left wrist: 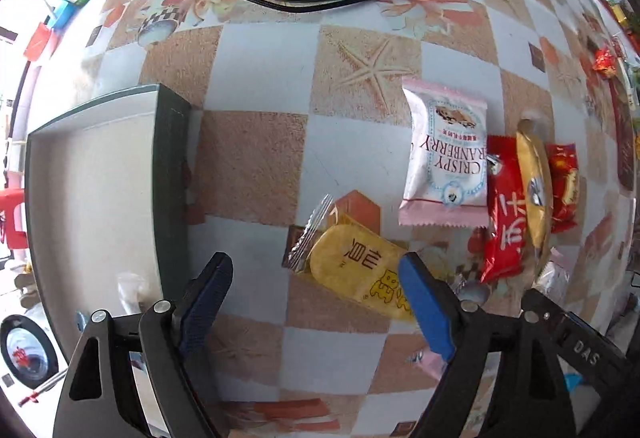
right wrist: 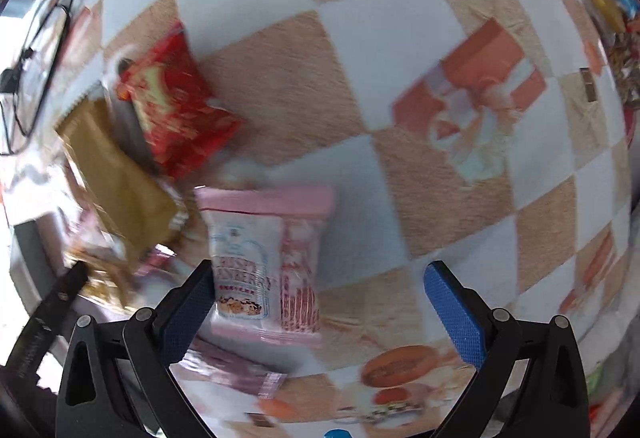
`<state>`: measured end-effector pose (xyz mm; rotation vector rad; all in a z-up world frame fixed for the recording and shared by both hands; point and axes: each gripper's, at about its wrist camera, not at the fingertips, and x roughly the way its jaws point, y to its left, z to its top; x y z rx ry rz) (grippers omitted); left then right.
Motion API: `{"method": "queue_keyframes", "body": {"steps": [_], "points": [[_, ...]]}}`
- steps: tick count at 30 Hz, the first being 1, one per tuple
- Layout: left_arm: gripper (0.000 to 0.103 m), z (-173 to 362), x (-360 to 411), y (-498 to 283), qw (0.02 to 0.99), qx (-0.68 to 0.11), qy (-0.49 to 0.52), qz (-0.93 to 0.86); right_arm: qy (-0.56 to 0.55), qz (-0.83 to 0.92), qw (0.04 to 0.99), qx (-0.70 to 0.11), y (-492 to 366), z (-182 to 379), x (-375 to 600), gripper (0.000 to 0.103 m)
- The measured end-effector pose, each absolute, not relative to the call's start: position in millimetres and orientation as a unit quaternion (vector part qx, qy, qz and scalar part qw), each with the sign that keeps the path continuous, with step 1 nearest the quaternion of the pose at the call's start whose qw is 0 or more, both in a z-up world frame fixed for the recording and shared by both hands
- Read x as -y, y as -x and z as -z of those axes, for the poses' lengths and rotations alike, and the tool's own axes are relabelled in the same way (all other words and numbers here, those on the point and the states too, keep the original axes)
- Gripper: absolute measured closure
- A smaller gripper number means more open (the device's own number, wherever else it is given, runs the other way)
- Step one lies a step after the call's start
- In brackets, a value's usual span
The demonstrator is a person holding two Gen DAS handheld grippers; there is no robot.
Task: Organize snacks
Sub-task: 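Grasp the yellow rice cake pack with the left tool while the right tool grasps the pink Crispy Cranberry pack, then carry both packs to the white tray and release them inside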
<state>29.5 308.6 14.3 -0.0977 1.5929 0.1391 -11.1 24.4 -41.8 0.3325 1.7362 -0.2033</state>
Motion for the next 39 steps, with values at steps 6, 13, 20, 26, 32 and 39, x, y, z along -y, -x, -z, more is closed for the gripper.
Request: {"method": "queue_keyframes", "body": {"steps": [6,13,20,26,32,39], "points": [[0.015,-21.4,-338.4,-17.5,0.66,-0.726,0.169,-0.095,-0.13,0.074,0.638,-0.755,19.0,41.1,-5.5,0.001],[0.015,-9.6,-349.8,-25.3,0.618,-0.721,0.277,-0.147,-0.103,0.066,0.646,-0.754,32.7,38.6,-16.7,0.001],[0.014,8.3,-337.1,-29.9,0.601,-0.745,0.232,-0.173,-0.089,0.06,0.654,-0.749,50.2,21.1,-41.4,0.001],[0.018,3.4,-311.1,-41.6,0.639,-0.744,0.149,-0.13,-0.089,0.052,0.651,-0.752,33.0,22.1,-52.6,0.0],[0.063,-24.7,-289.4,-46.8,0.664,-0.74,0.077,-0.07,-0.068,0.034,0.653,-0.754,25.7,28.0,-65.6,0.01],[0.064,-36.6,-281.8,-19.8,0.684,-0.728,0.037,0.006,-0.053,0.002,0.669,-0.741,24.8,12.3,-84.6,0.061]]}}
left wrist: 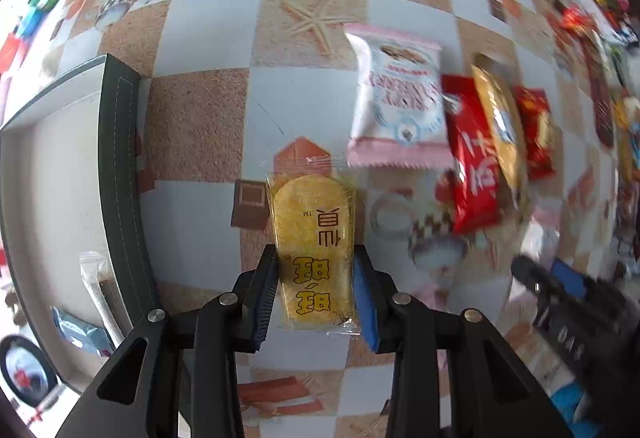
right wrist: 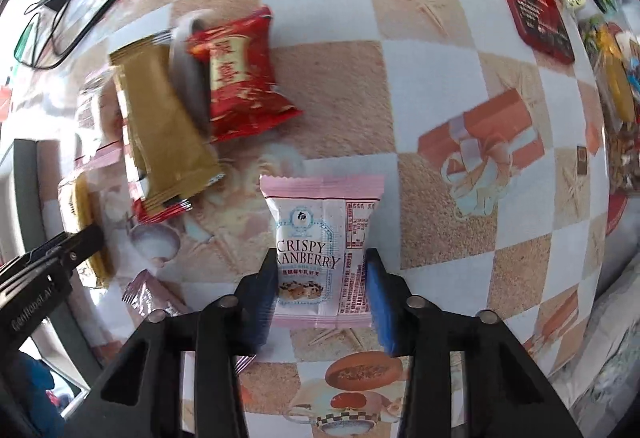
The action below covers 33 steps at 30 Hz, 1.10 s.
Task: Organize snacks
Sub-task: 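Carry both packs to the white tray and release them inside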
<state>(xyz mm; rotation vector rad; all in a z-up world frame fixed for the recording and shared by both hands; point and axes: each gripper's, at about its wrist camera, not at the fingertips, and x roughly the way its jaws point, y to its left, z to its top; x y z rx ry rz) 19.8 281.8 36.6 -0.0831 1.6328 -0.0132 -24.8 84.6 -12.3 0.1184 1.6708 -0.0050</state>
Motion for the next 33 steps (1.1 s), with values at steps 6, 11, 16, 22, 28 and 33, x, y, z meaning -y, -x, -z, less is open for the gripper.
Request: {"method": "queue_keyframes", "body": {"steps": [6,11,16,22,28,33], "points": [[0.064,-86.1,-270.7,24.9,0.719,-0.692,-0.003,0.064,-0.106,-0.025,0.673,-0.732,36.8,-1.4,-80.5,0.061],[0.064,-122.6,-284.3,47.3,0.736,-0.67,-0.003,0.093,-0.117,-0.037,0.677,-0.726,47.4,-16.1,-84.3,0.061],[0.064,-114.1,-328.2,67.6,0.748,-0.657,0.002,0.098,-0.125,-0.051,0.682,-0.719,48.9,-32.2,-102.3,0.061],[0.064,-96.2,-351.3,61.4,0.76,-0.645,0.013,0.079,-0.109,-0.082,0.69,-0.711,45.9,-48.2,-149.1,0.061],[0.064,-97.6,-389.2,70.5,0.766,-0.641,0.027,0.051,-0.085,-0.118,0.693,-0.706,35.4,-52.1,-195.8,0.061],[0.064,-95.0,-423.8,79.4,0.765,-0.642,0.044,0.027,-0.068,-0.146,0.693,-0.703,31.9,-60.5,-234.5,0.061]]}}
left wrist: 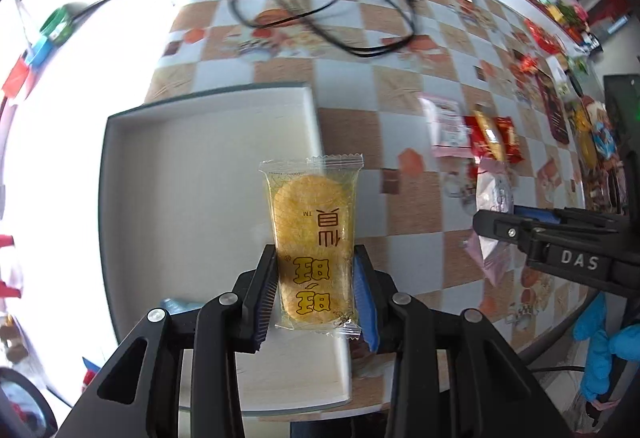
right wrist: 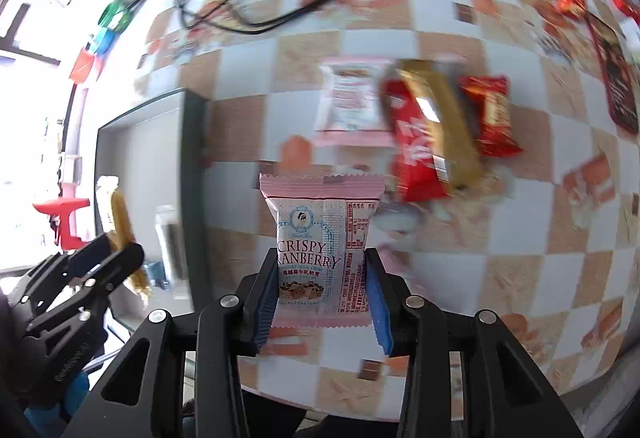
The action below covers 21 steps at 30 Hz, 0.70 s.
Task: Organize snacks
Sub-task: 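Carry both packs to the white tray and release them inside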
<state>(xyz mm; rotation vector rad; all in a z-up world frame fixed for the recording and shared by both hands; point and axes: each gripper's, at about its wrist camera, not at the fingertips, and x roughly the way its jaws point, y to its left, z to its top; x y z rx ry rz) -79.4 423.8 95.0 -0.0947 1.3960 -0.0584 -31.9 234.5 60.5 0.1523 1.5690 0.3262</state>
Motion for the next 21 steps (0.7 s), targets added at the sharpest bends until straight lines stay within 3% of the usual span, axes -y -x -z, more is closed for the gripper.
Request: {"method": "queue_keyframes", "body": {"steps": [21], "points": [[0.064,-67.9,-503.4,112.2,0.744,-0.664,0.072,-0.015,0.002,-0.249,0.67,-0.699,34.7,-67.8,-383.0,0.061]]}}
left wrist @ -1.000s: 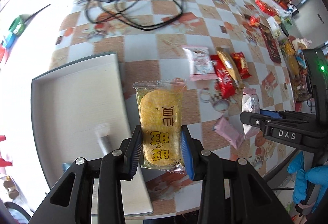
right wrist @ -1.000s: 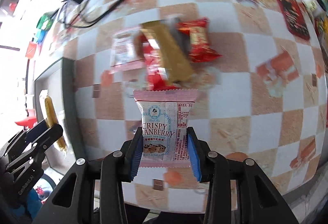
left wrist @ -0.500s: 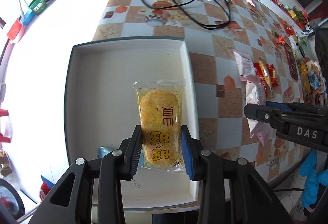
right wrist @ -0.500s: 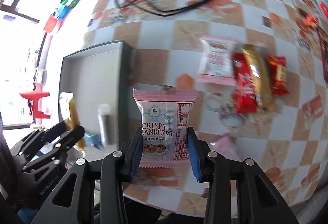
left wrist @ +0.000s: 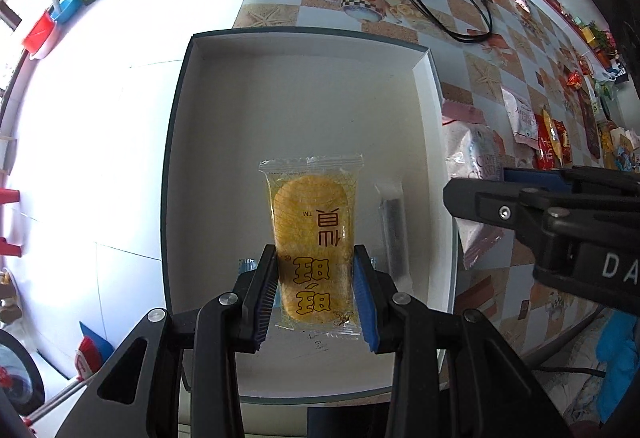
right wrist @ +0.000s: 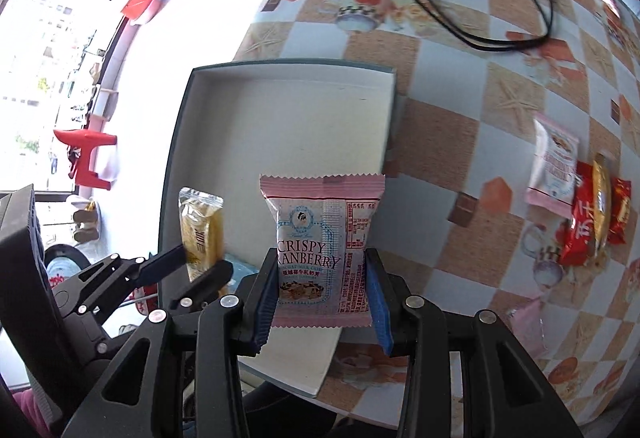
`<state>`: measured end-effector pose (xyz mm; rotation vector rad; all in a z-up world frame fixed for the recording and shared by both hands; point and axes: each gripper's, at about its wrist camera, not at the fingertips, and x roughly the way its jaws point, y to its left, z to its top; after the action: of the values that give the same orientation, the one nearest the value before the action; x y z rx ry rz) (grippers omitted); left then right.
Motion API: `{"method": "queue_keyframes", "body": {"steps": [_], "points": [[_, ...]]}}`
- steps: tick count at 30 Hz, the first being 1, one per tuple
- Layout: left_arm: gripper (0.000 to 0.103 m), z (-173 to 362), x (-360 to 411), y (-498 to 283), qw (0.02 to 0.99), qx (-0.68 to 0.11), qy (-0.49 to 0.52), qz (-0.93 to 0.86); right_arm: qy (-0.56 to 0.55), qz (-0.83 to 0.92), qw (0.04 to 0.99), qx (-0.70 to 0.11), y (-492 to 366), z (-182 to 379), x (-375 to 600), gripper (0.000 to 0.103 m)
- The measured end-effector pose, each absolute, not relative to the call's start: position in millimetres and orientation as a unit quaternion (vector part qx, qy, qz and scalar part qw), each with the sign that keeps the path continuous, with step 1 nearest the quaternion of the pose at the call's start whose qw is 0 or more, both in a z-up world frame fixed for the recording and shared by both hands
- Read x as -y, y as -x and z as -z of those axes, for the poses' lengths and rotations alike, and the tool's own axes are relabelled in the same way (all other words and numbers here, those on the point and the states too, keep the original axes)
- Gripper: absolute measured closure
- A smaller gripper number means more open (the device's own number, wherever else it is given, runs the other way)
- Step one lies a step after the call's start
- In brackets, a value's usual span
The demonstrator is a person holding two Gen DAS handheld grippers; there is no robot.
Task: Organize snacks
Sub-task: 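Carry both packs to the white tray and release them inside, then move both open tools back over the snack pile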
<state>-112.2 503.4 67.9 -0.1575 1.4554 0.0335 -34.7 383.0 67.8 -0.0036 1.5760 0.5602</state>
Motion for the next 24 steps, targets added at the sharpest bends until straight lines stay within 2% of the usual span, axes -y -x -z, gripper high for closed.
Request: {"method": "queue_keyframes", "body": {"steps": [15,16,18,19,20,21,22,24], "points": [[0.063,-49.8,-508.1,127.8,0.727,-0.683,0.075,-0.009,0.013,-0.255,0.647,-0.718,41.6,-50.6,-411.2,0.06],[0.061,-49.1,-507.4,127.3,0.726,-0.684,0.075,-0.008,0.013,-0.255,0.647,-0.719,41.7,-50.1,-410.7,0.06],[0.048,-48.0,-505.6,127.4,0.724,-0.686,0.072,-0.01,0.013,-0.252,0.647,-0.719,42.2,-50.3,-408.9,0.059],[0.036,-48.3,-505.3,127.6,0.724,-0.686,0.071,-0.012,0.013,-0.251,0.648,-0.719,42.4,-50.3,-407.7,0.059],[0.029,-48.9,-504.9,128.0,0.726,-0.684,0.071,-0.015,0.013,-0.249,0.648,-0.72,41.9,-49.8,-405.3,0.058],[0.026,-49.8,-504.6,127.8,0.727,-0.682,0.071,-0.017,0.012,-0.246,0.649,-0.72,42.0,-50.9,-403.9,0.046],[0.024,-50.0,-504.4,127.4,0.727,-0.683,0.07,-0.018,0.01,-0.242,0.651,-0.719,41.5,-51.6,-401.2,0.022],[0.024,-49.7,-503.5,125.6,0.724,-0.686,0.069,-0.02,0.006,-0.233,0.662,-0.712,39.5,-54.5,-393.2,0.002]]}}
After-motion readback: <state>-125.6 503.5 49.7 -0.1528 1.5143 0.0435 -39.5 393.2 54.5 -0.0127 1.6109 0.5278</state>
